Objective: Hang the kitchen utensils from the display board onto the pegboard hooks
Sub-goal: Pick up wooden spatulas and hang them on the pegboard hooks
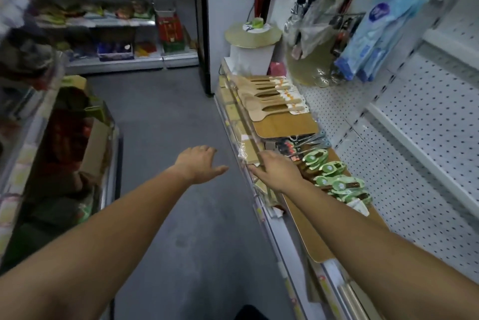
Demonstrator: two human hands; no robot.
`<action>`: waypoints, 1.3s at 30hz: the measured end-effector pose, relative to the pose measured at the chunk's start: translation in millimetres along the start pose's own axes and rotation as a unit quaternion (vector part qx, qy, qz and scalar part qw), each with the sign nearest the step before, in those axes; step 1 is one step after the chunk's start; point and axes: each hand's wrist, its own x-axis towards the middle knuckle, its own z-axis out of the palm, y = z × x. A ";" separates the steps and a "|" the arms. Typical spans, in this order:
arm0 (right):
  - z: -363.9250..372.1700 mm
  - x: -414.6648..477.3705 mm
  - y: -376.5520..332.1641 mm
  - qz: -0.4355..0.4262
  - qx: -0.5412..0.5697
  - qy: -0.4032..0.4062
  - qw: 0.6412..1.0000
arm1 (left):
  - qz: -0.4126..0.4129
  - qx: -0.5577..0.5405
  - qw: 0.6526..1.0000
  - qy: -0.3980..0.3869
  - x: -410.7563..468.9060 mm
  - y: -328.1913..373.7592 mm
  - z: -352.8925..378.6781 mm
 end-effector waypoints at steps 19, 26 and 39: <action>-25.0 336.0 70.4 0.072 0.043 -0.029 0.996 | 0.058 0.053 0.996 -0.033 336.1 -77.4 -76.4; -28.6 423.0 94.9 0.160 0.049 -0.032 0.985 | 0.147 0.044 0.988 -0.028 464.1 -102.3 -94.0; -5.4 485.1 103.0 0.365 0.153 -0.037 0.918 | 0.330 0.117 0.933 -0.087 626.0 -100.4 -89.6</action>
